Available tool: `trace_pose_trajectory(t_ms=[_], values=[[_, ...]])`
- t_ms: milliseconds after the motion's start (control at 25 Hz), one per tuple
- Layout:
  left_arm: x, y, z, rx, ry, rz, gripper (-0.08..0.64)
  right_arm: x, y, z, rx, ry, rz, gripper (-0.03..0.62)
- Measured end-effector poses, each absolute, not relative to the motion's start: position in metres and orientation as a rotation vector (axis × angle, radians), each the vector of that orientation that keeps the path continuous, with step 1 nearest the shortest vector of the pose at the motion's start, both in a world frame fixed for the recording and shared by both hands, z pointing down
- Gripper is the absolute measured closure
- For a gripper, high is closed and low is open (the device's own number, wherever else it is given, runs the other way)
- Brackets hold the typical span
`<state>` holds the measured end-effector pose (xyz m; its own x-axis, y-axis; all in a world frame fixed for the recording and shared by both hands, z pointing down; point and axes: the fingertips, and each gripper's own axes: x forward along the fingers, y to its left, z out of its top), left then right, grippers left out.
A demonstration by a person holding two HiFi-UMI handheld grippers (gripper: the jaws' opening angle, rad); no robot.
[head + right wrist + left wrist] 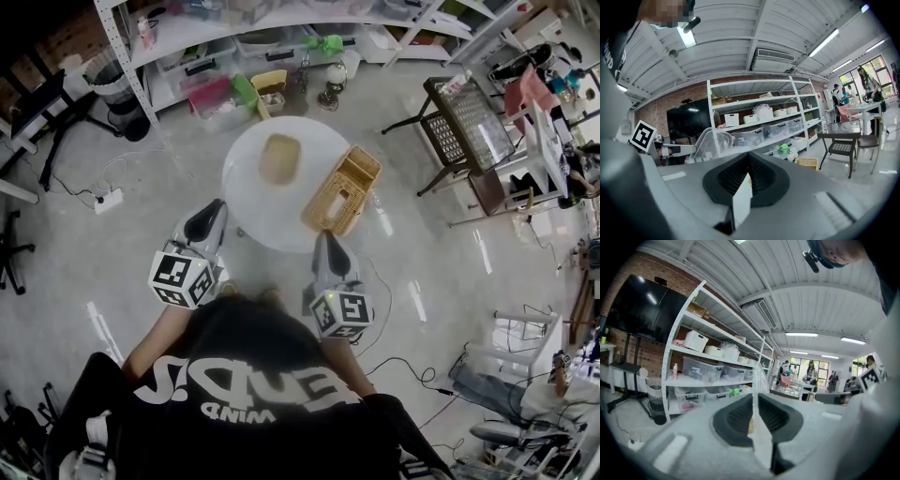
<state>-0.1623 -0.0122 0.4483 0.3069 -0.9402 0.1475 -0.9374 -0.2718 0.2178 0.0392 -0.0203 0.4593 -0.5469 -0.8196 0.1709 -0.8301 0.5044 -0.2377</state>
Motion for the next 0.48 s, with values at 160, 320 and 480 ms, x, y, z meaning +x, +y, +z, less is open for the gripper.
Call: trace_pose_trajectory(t_ms=[160,320,480], values=[[-0.1589,-0.0141,0.4484,2.318,-1.701,-0.002,0.525,0.0391,-0.0204,0.4598,1.472,-2.701,0.465,0.592],[-0.1556,-0.0169,0.4469,2.305,-1.701,0.004,0.525,0.0417,-0.0245,0.4576,1.466,-2.698,0.474,0.592],[-0.1531,-0.0182,0.4513,2.300,-1.696,0.008,0.525,0.0418,-0.0271,0.4602,1.457,-2.697,0.479,0.592]])
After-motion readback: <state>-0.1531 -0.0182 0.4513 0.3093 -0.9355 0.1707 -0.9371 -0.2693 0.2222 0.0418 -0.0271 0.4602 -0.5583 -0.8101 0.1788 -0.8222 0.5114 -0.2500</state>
